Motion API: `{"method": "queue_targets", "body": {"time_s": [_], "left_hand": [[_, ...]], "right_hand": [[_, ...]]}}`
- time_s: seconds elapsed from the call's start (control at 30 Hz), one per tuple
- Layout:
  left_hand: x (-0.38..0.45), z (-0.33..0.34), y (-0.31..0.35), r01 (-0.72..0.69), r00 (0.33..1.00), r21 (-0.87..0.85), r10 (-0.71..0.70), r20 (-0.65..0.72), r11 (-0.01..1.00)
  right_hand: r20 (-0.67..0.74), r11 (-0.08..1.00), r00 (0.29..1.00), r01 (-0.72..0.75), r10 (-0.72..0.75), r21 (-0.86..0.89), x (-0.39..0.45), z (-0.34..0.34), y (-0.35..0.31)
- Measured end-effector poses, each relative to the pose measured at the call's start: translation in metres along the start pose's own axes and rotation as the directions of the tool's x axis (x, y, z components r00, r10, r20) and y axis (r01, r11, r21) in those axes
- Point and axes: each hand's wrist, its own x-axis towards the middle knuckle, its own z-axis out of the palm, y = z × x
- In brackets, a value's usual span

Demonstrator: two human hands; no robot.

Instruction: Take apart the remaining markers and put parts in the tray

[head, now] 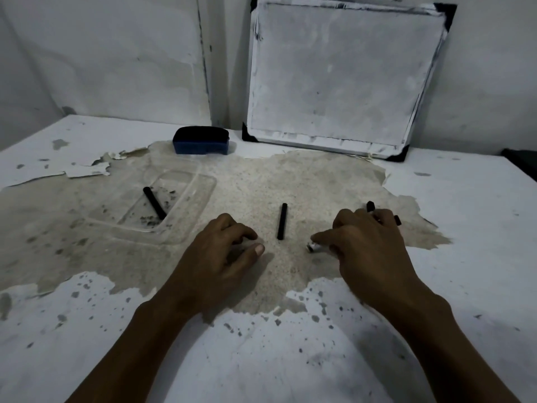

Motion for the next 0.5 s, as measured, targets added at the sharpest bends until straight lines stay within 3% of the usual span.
{"method": "queue_targets", "body": {"time_s": [0.23,0.5], "left_hand": [[0.002,0.005,0.011,-0.091,0.991,0.039,0.094,-0.091,0.995],[0.0,0.009,0.015,-0.121,0.987,0.044,0.125,-0.1,0.992]], "right_hand": [[-0.071,1.0,0.997,0.003,-0.003,-0.011,-0.002,-0.001,-0.004],[-0.059,1.0,0.998,-0.02,0.02,-0.005,-0.003,-0.001,-0.005]]}}
